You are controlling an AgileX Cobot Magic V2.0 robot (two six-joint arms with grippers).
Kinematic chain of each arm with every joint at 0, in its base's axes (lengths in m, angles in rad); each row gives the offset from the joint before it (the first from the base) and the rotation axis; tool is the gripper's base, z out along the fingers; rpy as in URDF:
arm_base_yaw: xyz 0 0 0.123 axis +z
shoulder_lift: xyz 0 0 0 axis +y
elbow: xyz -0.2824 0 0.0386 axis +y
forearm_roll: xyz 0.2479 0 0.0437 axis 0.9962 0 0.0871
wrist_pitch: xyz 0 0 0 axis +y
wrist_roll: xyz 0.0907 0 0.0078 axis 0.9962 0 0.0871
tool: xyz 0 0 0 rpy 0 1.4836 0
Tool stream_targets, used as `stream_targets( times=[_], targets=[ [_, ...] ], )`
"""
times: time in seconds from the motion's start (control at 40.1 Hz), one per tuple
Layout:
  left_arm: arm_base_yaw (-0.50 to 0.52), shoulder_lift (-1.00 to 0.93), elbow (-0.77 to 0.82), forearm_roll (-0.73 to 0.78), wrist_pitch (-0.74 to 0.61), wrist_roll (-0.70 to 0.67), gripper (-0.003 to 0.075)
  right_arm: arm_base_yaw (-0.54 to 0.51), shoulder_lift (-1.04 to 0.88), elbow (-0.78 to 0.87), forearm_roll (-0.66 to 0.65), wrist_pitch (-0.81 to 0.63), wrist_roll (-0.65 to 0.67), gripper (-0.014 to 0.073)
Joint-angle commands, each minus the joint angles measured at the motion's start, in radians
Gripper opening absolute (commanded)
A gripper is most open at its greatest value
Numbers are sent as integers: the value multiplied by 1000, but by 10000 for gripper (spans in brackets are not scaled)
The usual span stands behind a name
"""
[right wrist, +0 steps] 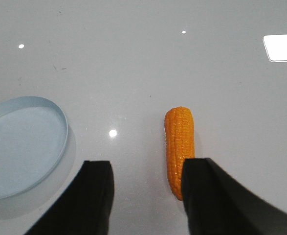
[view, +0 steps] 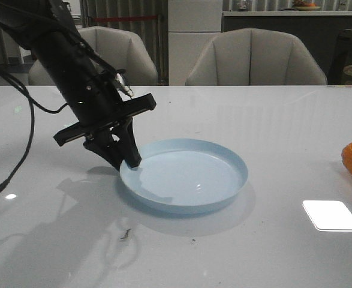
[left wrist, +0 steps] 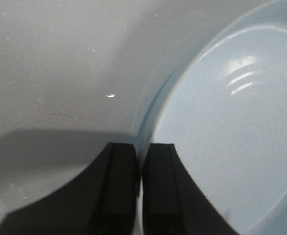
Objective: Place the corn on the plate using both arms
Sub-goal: 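Lift the plate with the left gripper and set it down mid-table, then open the left gripper and withdraw it from the plate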
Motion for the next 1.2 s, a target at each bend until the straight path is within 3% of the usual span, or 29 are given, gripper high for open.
stream_targets(
  times=[0.0, 0.1, 0.424, 0.548, 0.748, 0.947, 1.172],
  targets=[
    [-7, -61, -32, 3, -6, -5, 300, -7, 2, -35, 4, -58, -9, 439],
    [-5, -63, -42, 5, -6, -5, 377, -7, 2, -35, 4, -41, -9, 439],
    [23, -208, -304, 75, -47, 3, 379, -7, 2, -35, 4, -34, -9, 439],
    [38, -289, -404, 215, -52, 21, 379, -7, 2, -35, 4, -27, -9, 439],
    [58, -441, -397, 478, -73, 34, 379, -7, 14, -35, -28, 4, -9, 444],
    [111, -607, -208, 481, -220, 34, 379, -7, 104, -64, -110, 23, -9, 533],
    [129, -867, 265, 486, -536, 34, 379, -7, 278, -191, -145, 49, -9, 568]
  ],
)
